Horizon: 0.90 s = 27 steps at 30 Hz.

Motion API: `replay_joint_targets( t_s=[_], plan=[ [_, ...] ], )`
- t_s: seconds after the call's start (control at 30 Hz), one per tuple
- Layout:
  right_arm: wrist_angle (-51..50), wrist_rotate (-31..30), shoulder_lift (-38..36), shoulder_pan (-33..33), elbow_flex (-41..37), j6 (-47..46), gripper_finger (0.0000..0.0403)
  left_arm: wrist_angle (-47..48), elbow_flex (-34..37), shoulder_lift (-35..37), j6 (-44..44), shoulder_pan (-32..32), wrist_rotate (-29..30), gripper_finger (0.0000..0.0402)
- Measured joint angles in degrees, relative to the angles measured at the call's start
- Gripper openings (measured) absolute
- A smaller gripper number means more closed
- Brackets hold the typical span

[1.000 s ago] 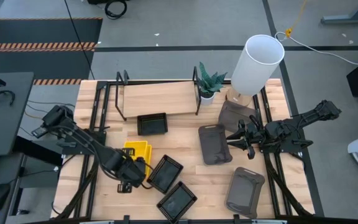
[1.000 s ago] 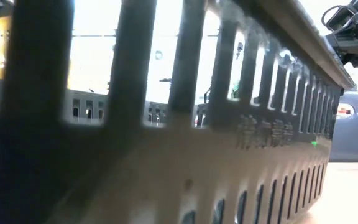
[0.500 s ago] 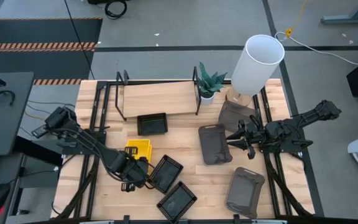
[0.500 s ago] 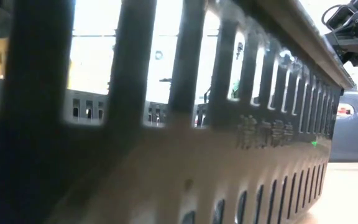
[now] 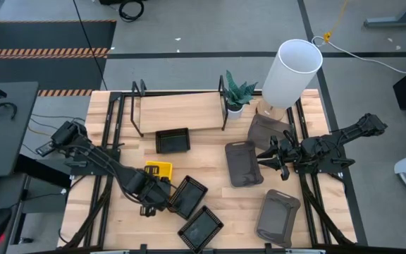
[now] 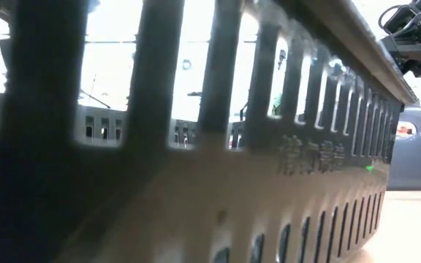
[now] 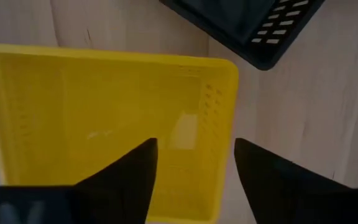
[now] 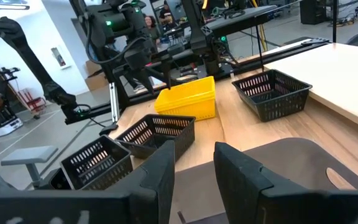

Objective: Stack baskets on shelf by color
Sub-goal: Stack the right yellow bin on the left yellow bins, then stack the middle black bin on the bottom black bin

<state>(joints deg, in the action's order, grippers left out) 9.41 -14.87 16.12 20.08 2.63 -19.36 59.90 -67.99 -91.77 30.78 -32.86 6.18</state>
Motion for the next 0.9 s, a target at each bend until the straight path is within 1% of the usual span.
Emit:
replay_joint_targets(
  t_s=[0.1, 0.23, 0.3, 0.47, 0.57, 0.73, 0.9],
  plan=[
    [0.0, 0.0, 0.0, 0.0, 0.0, 0.0, 0.0119, -0.1, 0.0, 0.0, -1.2, 0.7, 0.0, 0.0219],
    [0.0, 0.0, 0.0, 0.0, 0.0, 0.0, 0.0119, -2.5, 0.0, 0.0, -4.1, 1.7, 1.1, 0.0202],
    [0.0, 0.0, 0.0, 0.0, 0.0, 0.0, 0.0119, -5.4, 0.0, 0.0, -6.3, 2.0, 1.9, 0.0194],
    [0.0, 0.0, 0.0, 0.0, 0.0, 0.0, 0.0119, -13.5, 0.0, 0.0, -16.4, 1.3, 2.0, 0.0179],
    [0.0, 0.0, 0.0, 0.0, 0.0, 0.0, 0.0119, -18.6, 0.0, 0.0, -20.7, 0.6, 1.9, 0.0175],
    [0.0, 0.0, 0.0, 0.0, 0.0, 0.0, 0.0119, -23.3, 0.0, -0.1, -24.1, -0.8, 1.5, 0.0174],
    [0.0, 0.0, 0.0, 0.0, 0.0, 0.0, 0.0119, -26.1, 0.0, -1.3, -24.4, -2.2, 1.5, 0.0173]
  ],
)
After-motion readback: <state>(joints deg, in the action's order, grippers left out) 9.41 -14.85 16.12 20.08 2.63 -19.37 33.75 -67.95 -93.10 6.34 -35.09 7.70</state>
